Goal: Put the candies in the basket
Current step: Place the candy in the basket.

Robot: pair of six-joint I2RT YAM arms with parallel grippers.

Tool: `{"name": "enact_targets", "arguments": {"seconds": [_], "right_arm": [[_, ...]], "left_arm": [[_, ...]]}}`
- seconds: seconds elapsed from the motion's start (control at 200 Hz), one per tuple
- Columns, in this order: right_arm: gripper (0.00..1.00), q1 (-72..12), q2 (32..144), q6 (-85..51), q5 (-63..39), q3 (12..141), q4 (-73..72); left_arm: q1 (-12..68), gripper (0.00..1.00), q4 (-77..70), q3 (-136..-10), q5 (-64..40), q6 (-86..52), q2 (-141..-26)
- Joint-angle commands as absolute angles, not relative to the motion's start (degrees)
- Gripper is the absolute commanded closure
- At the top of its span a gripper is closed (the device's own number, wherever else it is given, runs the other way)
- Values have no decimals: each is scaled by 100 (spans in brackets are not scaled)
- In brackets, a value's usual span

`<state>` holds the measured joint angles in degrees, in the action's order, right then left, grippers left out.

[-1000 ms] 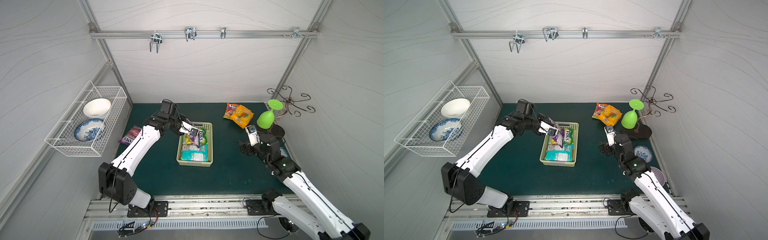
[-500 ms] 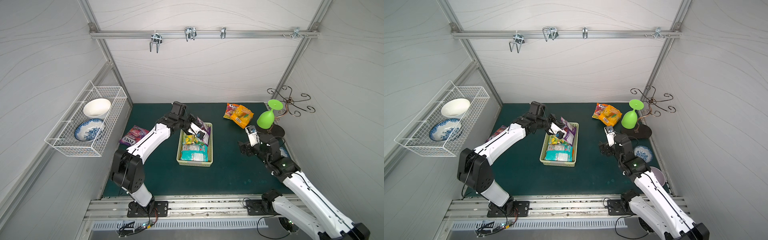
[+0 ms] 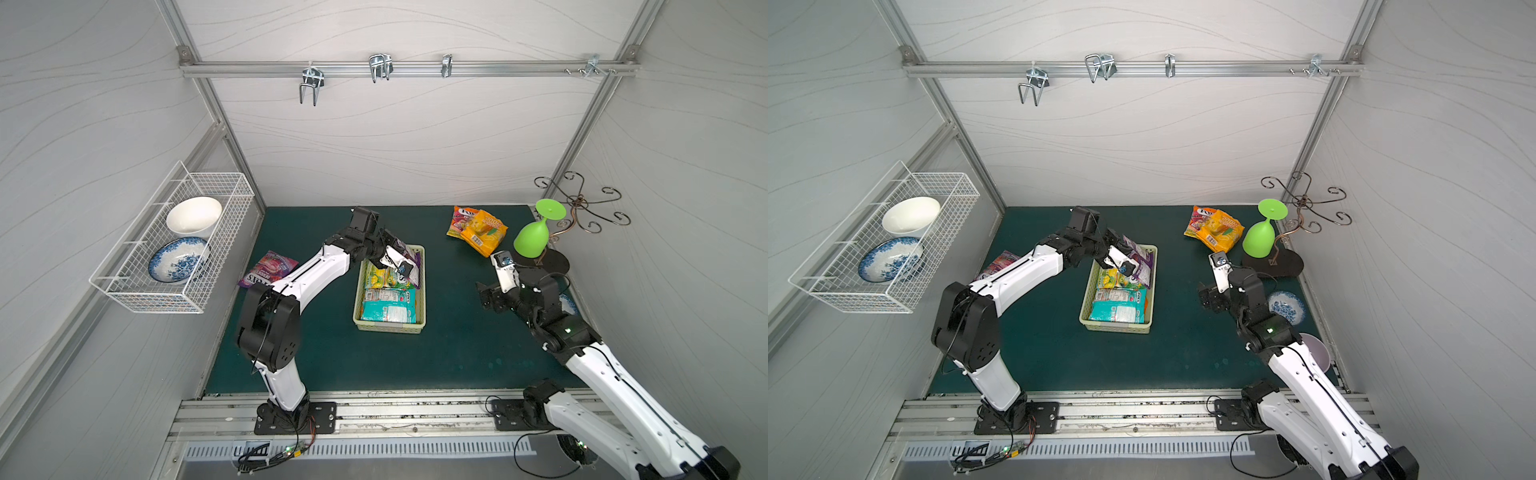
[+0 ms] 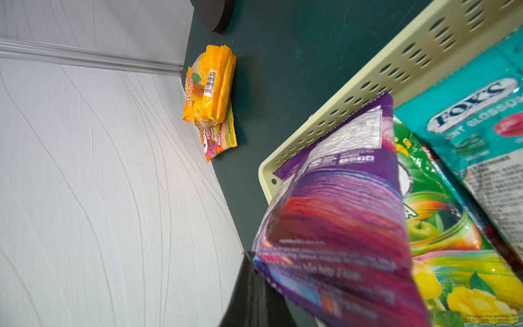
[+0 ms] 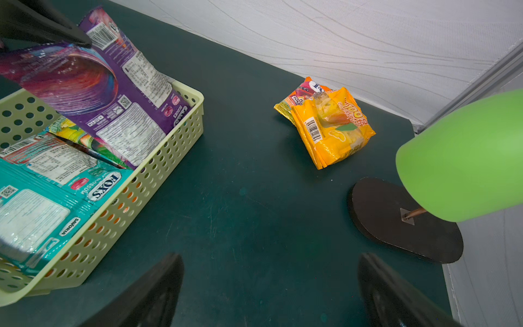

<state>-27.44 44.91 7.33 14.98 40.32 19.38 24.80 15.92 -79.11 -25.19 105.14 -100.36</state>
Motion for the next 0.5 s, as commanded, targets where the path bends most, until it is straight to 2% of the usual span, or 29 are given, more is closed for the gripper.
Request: {"name": "enact_targets", "arguments": {"seconds": [0.0, 0.445, 0.495], "right_arm": [[1, -2716, 4412, 756, 1442, 3990, 1749], [1, -2716, 4462, 752, 1406, 3973, 1727], [1, -2716, 4461, 764, 1422, 3981, 1723]], "left_arm": [[2401, 100, 923, -8076, -2373, 10592, -10153], [1872, 100, 870, -7725, -2684, 10723, -9937], [1817, 92, 816, -7651, -2700, 10761, -9907]]}}
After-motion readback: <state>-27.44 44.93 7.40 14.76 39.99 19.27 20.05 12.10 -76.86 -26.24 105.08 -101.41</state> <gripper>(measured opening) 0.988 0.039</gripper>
